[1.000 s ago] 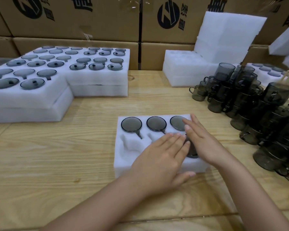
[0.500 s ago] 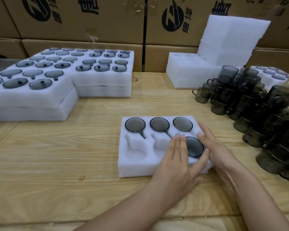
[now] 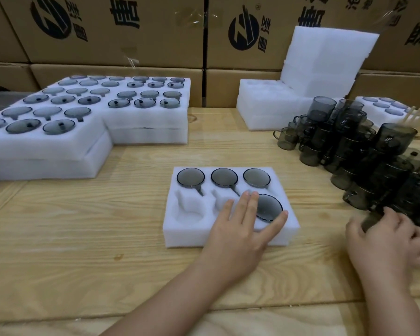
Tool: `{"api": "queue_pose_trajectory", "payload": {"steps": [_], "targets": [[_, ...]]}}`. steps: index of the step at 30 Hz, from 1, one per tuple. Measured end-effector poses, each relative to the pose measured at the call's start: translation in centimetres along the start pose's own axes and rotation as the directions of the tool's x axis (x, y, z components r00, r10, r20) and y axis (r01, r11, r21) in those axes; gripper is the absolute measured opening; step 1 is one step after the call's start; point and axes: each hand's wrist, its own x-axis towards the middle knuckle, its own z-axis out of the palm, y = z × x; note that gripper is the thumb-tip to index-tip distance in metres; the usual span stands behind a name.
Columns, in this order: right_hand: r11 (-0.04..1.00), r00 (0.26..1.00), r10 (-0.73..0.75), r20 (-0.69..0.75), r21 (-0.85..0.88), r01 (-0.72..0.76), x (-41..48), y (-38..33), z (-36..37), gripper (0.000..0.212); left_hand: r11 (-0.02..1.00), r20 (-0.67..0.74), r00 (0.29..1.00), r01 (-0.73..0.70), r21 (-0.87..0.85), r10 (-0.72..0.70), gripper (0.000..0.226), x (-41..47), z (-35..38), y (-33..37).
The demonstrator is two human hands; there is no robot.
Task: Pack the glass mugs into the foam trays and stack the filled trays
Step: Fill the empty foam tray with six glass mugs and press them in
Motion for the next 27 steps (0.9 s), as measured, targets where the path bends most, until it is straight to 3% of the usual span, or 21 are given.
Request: {"api": "queue_pose_trajectory", "payload": {"steps": [9, 15, 19, 24, 27], "targets": [[0.984, 0.984, -0.175, -0.021, -0.021, 0.175, -0.7, -0.2, 0.4, 0.037, 0.999, -0.062, 0.997, 0.037, 0.0, -0.036, 0.057, 0.3, 1.0, -2.1], [0.902, 0.928, -0.372, 0.004, 0.239, 0.36, -2.1, -1.9, 1.9, 0.03, 0.998, -0.131, 0.99, 0.059, -0.012, -0.06, 0.041, 0.4, 1.4, -2.8], [0.864, 0.893, -0.448, 0.053, 0.282, 0.417, -2.6, -2.3, 2.9, 0.034, 0.998, -0.134, 0.99, 0.048, -0.033, -0.052, 0.04, 0.4, 1.6, -2.8], [0.838, 0.888, -0.458, 0.05, 0.357, 0.412, -2.4, -2.6, 3.0, 0.03, 0.998, -0.126, 0.991, 0.052, -0.026, -0.055, 0.043, 0.3, 1.3, -2.6], [0.738, 0.899, -0.436, -0.033, 0.559, 0.378, -1.8, -3.7, 2.0, 0.023, 0.977, -0.218, 0.97, 0.064, -0.203, -0.109, 0.047, 0.1, 0.3, -2.8]]}}
